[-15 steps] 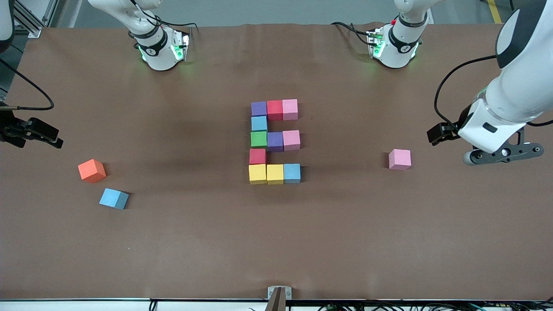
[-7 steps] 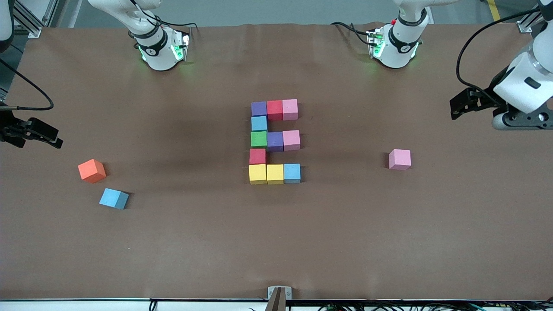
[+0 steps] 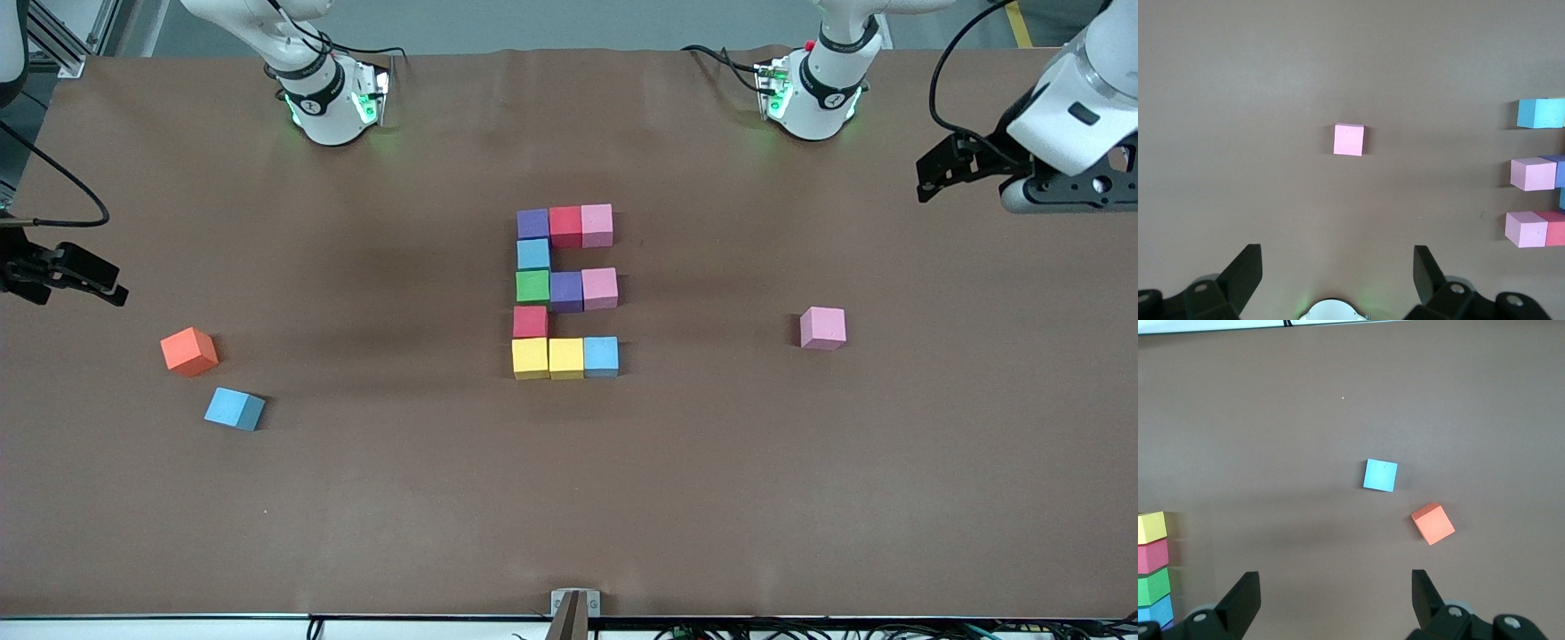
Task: Arrange 11 blocks into digit 3
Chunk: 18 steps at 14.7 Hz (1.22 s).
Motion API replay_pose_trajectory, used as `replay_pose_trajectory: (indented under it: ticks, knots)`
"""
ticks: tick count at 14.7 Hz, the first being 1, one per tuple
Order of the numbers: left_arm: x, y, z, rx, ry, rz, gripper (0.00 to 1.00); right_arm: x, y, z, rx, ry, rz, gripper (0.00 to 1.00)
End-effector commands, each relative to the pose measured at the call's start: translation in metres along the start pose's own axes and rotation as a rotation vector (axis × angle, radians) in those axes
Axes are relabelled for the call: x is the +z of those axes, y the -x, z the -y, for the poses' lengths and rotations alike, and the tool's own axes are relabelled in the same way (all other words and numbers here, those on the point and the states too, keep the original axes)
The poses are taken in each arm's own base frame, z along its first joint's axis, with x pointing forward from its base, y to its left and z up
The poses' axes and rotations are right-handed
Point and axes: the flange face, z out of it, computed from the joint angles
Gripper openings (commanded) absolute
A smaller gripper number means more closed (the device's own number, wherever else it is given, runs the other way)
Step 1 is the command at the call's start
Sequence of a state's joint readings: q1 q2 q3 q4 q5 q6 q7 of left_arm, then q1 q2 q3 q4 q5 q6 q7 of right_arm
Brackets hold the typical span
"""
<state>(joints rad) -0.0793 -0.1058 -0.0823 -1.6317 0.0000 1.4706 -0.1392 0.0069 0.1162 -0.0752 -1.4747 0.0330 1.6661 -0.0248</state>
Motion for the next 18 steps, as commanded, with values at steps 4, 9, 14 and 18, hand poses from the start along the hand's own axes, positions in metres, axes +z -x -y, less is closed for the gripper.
replay_pose_trajectory:
  ticks: [4,9,14,18]
  knots:
    - [-0.012,0.006,0.008,0.041,0.010,-0.042,1.00,-0.005,0.001,-0.002,-0.001,-0.008,-0.006,1.00]
    - [-0.007,0.000,0.012,0.051,0.004,-0.032,1.00,-0.005,0.001,-0.005,0.003,-0.008,-0.011,1.00]
    - [-0.007,-0.003,0.019,0.033,0.006,-0.032,1.00,-0.005,0.001,-0.004,0.003,-0.010,-0.010,1.00]
    - [-0.003,-0.005,0.018,0.033,-0.008,-0.016,1.00,-0.005,0.001,-0.004,0.004,-0.015,-0.010,1.00]
